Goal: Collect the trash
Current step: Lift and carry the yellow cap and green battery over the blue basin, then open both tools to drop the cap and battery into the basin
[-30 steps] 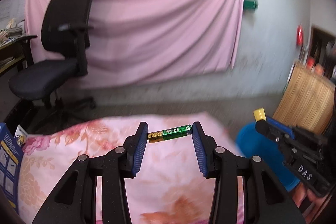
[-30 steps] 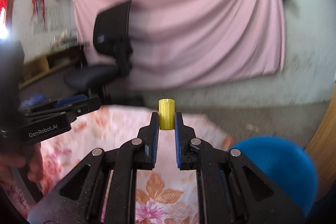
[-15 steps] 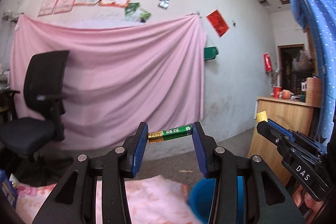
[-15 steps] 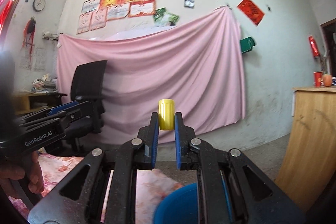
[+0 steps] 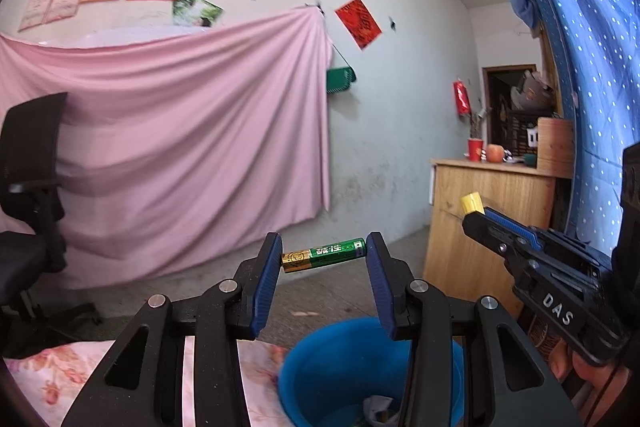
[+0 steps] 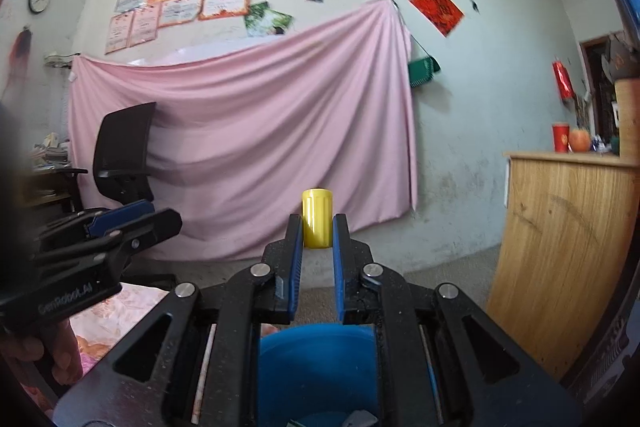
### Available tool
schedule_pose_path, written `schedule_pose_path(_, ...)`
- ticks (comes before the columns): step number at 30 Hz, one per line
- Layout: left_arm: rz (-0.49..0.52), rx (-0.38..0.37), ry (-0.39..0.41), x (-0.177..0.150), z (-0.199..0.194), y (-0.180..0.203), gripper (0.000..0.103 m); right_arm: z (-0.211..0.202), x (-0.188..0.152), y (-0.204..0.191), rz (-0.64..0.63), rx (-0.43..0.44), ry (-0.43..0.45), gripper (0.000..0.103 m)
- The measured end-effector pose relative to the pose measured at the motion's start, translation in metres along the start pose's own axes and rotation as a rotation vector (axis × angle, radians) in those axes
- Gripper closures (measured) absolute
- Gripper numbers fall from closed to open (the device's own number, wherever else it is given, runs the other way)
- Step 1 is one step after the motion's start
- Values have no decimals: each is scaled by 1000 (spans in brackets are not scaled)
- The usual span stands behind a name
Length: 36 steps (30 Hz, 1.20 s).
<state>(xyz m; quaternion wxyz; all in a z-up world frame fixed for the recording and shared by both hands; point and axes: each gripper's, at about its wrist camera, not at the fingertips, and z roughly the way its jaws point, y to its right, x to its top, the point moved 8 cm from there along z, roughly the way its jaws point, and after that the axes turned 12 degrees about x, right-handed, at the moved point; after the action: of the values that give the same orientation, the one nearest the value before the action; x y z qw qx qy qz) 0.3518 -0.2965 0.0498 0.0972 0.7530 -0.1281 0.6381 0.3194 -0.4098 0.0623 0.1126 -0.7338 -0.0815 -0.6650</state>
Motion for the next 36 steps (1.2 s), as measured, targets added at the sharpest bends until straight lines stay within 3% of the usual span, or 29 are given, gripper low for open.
schedule_pose_path(13,20,-44,-258,-45,41,21,66,32,-55,37,158,-9,-241,66)
schedule_pose_path(24,-36,-71,-551,-87,77,24,66,52,-104,58,273,-2,-433,66)
schedule_pose_path(36,-23,-74,-651,-104,87,33,65,58,-126,64,308,-2,-530,65)
